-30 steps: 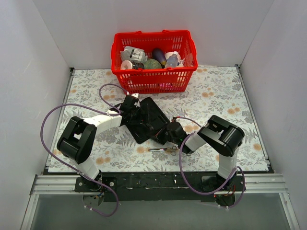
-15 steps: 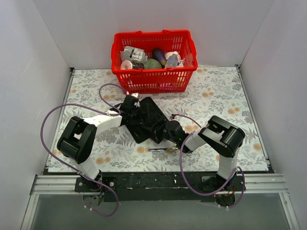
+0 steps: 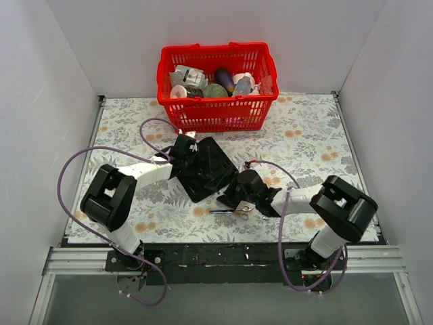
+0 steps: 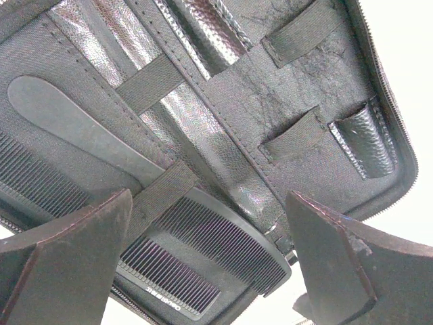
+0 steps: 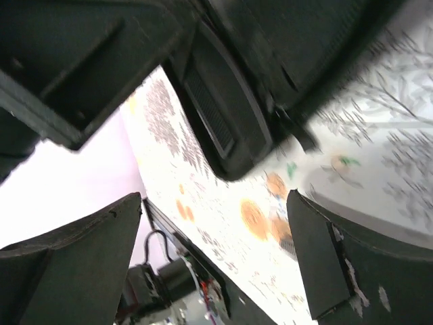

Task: Sort the hair-cutting tools
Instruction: Place the comb in the hairdressing tool bag.

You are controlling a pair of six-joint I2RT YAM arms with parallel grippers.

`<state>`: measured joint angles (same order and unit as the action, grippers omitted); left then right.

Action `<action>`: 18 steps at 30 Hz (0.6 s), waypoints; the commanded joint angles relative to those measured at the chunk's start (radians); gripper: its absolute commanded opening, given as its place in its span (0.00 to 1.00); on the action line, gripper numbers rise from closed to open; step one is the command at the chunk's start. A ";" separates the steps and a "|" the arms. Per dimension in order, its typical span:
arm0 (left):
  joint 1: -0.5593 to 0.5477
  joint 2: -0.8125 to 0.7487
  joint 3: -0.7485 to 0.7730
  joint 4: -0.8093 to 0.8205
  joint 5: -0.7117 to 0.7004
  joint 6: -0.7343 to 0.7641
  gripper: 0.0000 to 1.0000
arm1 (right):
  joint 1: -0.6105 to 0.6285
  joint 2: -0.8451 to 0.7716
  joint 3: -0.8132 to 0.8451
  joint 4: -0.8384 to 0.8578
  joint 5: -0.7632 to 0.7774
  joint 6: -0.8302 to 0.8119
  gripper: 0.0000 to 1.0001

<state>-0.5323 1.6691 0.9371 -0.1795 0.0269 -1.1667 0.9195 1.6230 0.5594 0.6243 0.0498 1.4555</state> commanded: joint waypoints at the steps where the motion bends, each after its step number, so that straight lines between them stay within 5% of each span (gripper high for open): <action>1: -0.012 -0.035 -0.024 -0.055 0.025 -0.002 0.98 | 0.012 -0.139 -0.035 -0.227 0.002 -0.115 0.96; 5: -0.012 -0.042 -0.018 -0.052 0.033 -0.001 0.98 | 0.012 -0.241 0.042 -0.414 0.050 -0.257 0.96; 9: -0.012 -0.060 -0.017 -0.046 0.050 -0.001 0.98 | 0.019 -0.330 0.239 -0.691 0.105 -0.584 0.98; 14: -0.011 -0.117 -0.014 -0.026 0.080 0.010 0.98 | 0.130 -0.368 0.540 -1.063 0.442 -0.889 0.98; 16: -0.011 -0.152 0.006 -0.029 0.094 0.013 0.98 | 0.116 -0.385 0.489 -1.112 0.555 -0.868 0.98; 18: -0.011 -0.173 0.029 -0.043 0.094 0.016 0.98 | 0.052 -0.373 0.392 -1.065 0.460 -0.910 0.98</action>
<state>-0.5388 1.6032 0.9245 -0.2104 0.0929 -1.1671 1.0420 1.2469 1.0649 -0.2493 0.3882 0.7155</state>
